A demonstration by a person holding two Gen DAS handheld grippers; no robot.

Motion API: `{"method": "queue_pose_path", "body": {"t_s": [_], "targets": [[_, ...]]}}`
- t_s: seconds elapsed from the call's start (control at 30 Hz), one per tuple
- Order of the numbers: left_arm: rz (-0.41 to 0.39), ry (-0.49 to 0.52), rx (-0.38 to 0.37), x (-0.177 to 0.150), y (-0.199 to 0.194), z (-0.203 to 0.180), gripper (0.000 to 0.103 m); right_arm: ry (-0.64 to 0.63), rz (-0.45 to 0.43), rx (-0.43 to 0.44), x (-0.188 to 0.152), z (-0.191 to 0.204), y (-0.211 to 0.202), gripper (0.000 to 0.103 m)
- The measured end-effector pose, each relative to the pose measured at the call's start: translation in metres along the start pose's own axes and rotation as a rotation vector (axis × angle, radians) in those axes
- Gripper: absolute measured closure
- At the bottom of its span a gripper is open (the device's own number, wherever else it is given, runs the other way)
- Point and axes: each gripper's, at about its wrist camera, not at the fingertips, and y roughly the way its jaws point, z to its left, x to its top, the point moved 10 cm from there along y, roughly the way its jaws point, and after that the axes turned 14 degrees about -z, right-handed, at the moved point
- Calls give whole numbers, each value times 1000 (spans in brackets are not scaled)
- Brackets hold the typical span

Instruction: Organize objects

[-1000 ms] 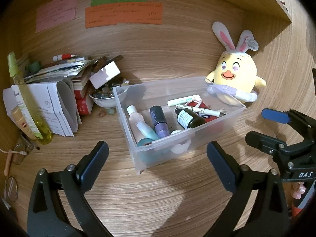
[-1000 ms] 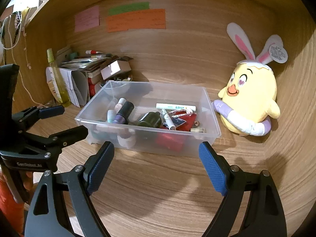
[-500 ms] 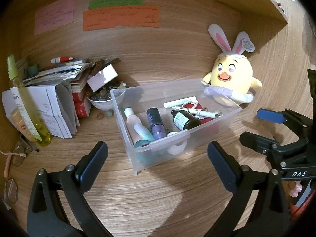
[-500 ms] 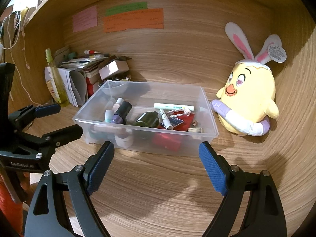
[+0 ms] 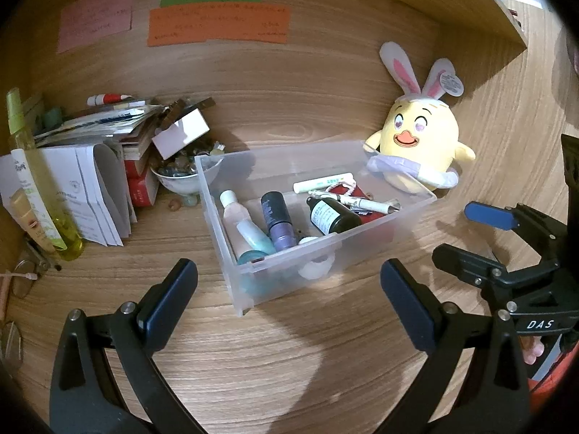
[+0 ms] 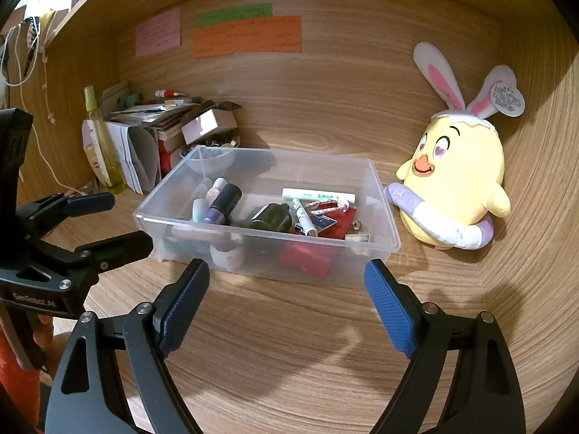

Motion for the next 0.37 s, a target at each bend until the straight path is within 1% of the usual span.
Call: {"method": "queue_pose_path", "body": {"t_s": [0.1, 0.37], "targets": [[-12, 5, 12, 2, -1, 2, 1, 1, 5, 2, -1, 0, 1, 17], [-8, 6, 11, 1, -1, 2, 1, -2, 17, -2, -6, 0, 4, 17]]}}
